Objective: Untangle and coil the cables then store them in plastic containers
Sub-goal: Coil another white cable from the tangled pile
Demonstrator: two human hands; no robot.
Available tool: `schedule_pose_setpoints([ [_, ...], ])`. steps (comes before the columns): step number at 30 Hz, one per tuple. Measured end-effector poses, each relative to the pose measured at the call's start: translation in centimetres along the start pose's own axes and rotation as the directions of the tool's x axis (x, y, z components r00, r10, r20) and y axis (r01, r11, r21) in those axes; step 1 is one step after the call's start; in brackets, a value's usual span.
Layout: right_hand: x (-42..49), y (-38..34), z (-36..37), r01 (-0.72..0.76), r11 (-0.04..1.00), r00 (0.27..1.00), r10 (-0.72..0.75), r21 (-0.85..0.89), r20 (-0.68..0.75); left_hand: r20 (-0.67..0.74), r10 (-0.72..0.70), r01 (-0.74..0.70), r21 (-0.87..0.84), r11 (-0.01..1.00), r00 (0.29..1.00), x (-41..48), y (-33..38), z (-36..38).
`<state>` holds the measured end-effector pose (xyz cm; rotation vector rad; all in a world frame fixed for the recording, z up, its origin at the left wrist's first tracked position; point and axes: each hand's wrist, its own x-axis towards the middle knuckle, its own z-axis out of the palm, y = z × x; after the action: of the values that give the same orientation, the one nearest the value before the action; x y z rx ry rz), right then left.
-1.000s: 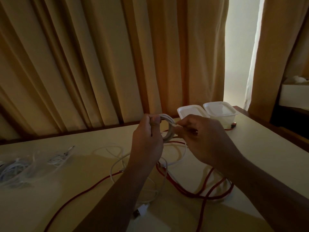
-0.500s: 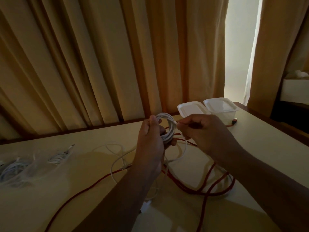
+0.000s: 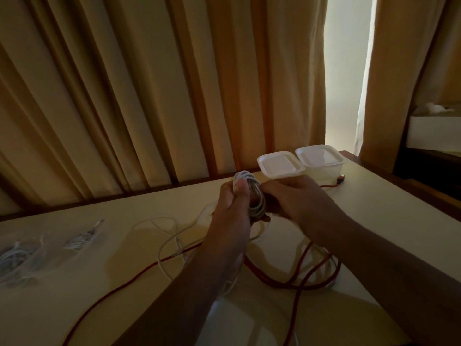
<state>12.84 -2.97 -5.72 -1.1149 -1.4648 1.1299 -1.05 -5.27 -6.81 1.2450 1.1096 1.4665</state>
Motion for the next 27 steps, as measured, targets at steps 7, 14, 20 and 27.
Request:
schedule_pose_setpoints([
  [7, 0.2, -0.7, -0.3, -0.046, 0.986, 0.995, 0.031, 0.163, 0.091, 0.070, 0.135, -0.150, 0.279, 0.948, 0.988, 0.2, -0.1, -0.6],
  [14, 0.2, -0.9, -0.2, -0.121, 0.914, 0.991, 0.087, 0.386, 0.104, 0.044, 0.218, -0.213, 0.470, 0.857, 0.975, 1.0, -0.3, -1.1],
  [20, 0.7, 0.1, 0.4, -0.108, 0.947, 0.993, 0.085, 0.304, 0.086, -0.018, 0.249, -0.203, 0.524, 0.827, 0.968, 1.5, -0.4, -1.2],
  [27, 0.4, -0.3, -0.1, -0.138, 0.893, 0.987, 0.089, 0.429, 0.133, 0.052, 0.217, -0.218, 0.431, 0.876, 0.975, 1.1, -0.1, -1.4],
])
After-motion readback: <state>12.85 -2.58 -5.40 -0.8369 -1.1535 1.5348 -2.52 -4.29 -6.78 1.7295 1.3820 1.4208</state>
